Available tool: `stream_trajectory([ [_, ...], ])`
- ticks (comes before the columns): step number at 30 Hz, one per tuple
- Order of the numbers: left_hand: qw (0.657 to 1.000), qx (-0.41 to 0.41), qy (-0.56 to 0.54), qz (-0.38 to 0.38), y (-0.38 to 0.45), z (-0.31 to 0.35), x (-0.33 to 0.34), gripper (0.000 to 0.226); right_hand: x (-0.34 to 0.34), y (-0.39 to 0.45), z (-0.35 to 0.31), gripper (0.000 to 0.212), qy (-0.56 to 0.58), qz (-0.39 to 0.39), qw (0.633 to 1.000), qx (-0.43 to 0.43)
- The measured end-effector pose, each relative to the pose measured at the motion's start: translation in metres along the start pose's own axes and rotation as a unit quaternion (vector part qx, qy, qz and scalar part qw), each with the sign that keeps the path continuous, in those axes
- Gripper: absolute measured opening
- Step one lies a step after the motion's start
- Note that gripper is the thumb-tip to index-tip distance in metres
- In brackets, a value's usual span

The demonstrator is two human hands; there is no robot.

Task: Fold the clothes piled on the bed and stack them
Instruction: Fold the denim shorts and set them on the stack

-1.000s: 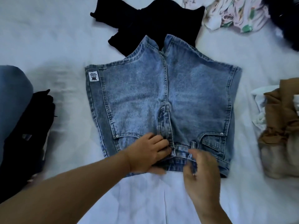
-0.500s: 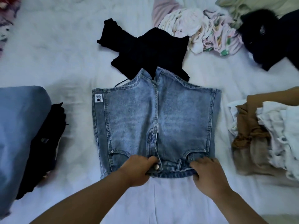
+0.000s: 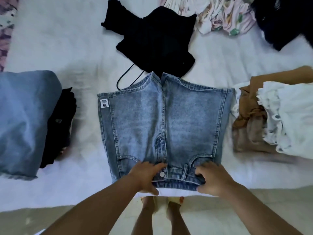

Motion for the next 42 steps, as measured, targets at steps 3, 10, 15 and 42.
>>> stream_trajectory([
  [3, 0.998, 0.009, 0.038, 0.058, 0.004, 0.012, -0.014, 0.067, -0.021, 0.004, 0.025, 0.024, 0.146, 0.102, 0.983, 0.051],
  [10, 0.982, 0.011, 0.009, 0.186, 0.062, 0.075, -0.035, 0.062, -0.070, 0.046, 0.100, 0.043, 0.279, 0.268, 0.904, 0.183],
  [15, 0.993, -0.088, 0.010, 0.082, 0.099, 0.068, -0.026, 0.098, -0.066, 0.076, 0.113, 0.063, 0.328, 0.205, 0.897, 0.214],
  [42, 0.893, -0.130, -0.283, 0.324, -0.066, -0.136, -0.066, 0.045, -0.160, 0.044, -0.202, 0.091, 0.137, 0.191, 0.966, -0.103],
])
Point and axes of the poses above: each hand's wrist, its own y-axis towards the middle knuckle, its own x-axis out of the palm, z = x × y, the point moved 5 cm from there along y, towards the middle knuckle, and after that the axes turned 5 degrees about -y, right-handed, at the moved point
